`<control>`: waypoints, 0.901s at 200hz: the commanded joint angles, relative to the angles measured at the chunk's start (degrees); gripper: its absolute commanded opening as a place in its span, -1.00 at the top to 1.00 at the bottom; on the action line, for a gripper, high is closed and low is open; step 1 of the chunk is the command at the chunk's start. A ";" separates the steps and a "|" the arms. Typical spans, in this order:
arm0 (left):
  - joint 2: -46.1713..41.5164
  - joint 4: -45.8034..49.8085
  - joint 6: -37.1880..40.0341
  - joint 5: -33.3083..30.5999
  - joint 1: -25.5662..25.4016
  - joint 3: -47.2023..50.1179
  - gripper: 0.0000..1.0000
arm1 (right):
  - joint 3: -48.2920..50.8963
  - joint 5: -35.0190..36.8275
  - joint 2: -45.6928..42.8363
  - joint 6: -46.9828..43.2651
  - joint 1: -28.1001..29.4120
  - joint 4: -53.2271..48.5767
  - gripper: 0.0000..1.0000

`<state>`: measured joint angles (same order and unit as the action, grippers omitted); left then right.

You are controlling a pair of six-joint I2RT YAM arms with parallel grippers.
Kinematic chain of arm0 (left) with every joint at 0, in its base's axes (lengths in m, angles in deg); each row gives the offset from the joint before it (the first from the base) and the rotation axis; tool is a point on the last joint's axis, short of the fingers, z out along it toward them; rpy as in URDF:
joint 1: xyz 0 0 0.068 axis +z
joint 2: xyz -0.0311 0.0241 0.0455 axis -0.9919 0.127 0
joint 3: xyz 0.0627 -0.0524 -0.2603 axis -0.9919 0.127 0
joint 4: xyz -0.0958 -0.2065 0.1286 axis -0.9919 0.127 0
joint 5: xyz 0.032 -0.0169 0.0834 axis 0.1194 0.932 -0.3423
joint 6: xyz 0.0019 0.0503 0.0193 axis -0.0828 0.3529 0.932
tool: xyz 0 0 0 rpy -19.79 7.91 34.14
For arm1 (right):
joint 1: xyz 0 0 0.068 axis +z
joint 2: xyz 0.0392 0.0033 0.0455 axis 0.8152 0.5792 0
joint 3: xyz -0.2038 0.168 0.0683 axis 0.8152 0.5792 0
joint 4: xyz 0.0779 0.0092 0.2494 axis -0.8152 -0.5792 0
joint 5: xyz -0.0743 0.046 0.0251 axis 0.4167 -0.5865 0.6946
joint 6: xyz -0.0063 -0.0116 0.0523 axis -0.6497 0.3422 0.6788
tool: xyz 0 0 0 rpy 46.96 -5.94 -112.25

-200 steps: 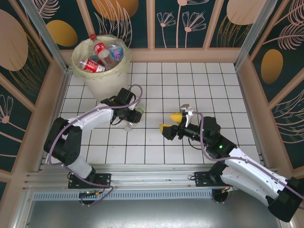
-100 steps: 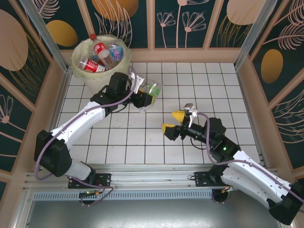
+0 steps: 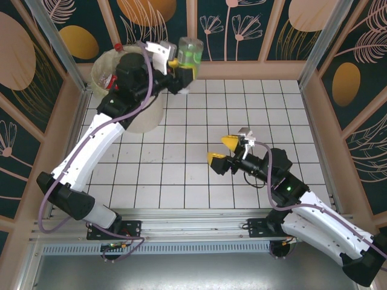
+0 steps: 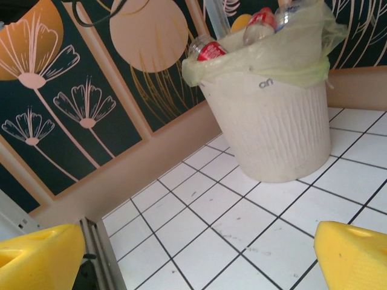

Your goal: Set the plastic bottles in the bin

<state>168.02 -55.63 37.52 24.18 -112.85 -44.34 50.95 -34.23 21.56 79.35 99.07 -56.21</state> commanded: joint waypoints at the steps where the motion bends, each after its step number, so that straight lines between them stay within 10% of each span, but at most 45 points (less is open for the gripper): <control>1: 1.20 2.81 1.46 -7.33 2.94 -4.63 0.04 | -2.53 1.51 -0.16 -0.93 0.33 1.58 -0.96; 180: 17.44 8.30 25.76 -28.06 25.76 -20.62 -0.08 | -4.02 0.02 5.28 -0.75 0.33 1.06 -0.96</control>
<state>183.43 -48.64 59.58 -2.09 -89.25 -63.16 49.28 -33.79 26.74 79.35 99.07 -56.19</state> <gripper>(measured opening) 0.544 0.978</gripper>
